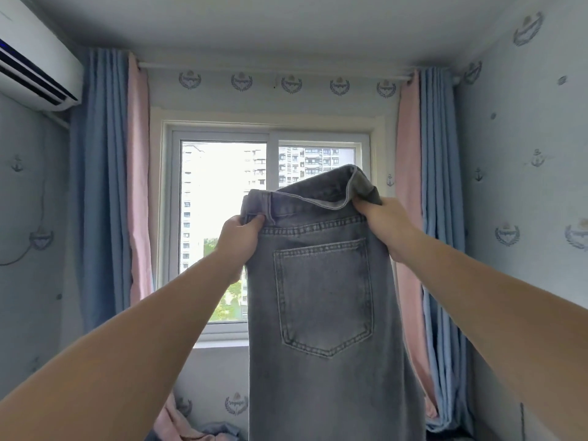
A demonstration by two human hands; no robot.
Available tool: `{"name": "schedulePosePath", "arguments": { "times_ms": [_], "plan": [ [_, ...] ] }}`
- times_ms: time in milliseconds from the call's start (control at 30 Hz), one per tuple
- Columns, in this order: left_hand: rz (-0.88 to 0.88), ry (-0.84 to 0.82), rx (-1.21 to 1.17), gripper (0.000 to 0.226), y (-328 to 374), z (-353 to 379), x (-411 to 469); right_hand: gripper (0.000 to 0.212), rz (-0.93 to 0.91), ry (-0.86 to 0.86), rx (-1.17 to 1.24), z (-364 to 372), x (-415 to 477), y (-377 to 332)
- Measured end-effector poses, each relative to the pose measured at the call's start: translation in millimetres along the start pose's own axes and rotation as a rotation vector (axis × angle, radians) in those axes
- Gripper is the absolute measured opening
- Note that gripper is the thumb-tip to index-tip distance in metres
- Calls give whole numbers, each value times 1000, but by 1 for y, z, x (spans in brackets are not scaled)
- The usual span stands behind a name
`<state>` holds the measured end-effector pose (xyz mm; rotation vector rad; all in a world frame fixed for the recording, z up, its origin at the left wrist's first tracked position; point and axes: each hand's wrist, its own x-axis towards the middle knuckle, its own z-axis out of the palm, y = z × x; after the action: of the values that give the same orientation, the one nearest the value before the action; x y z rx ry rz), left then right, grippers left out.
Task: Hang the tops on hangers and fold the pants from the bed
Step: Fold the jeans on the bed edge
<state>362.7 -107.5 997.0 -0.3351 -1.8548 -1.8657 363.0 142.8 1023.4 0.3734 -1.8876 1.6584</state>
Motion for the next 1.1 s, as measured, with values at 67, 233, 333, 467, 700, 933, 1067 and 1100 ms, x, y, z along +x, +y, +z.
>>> {"name": "schedulePosePath", "arguments": {
  "times_ms": [67, 233, 333, 467, 700, 933, 1067, 1100],
  "plan": [
    [-15, 17, -15, 30, -2, -12, -3, 27, 6, 21, -8, 13, -10, -8],
    [-16, 34, -28, 34, -2, -43, -7, 29, 5, 71, -77, 38, -37, -26],
    [-10, 23, -24, 35, 8, -62, -18, 28, 13, 99, -114, 47, -57, -42],
    [29, 24, -22, 33, 29, -86, -46, 31, 14, 113, -143, 54, -91, -68],
    [47, 37, -15, 33, 80, -127, -125, 28, -26, 123, -159, 51, -181, -133],
    [40, 40, 3, 27, 114, -166, -226, 24, 4, 96, -127, 41, -283, -180],
    [45, 20, 24, 20, 125, -185, -275, 19, 61, 81, -106, 36, -329, -202],
    [49, 12, 31, 20, 128, -190, -285, 19, 72, 81, -112, 35, -337, -207]
  ]
}}
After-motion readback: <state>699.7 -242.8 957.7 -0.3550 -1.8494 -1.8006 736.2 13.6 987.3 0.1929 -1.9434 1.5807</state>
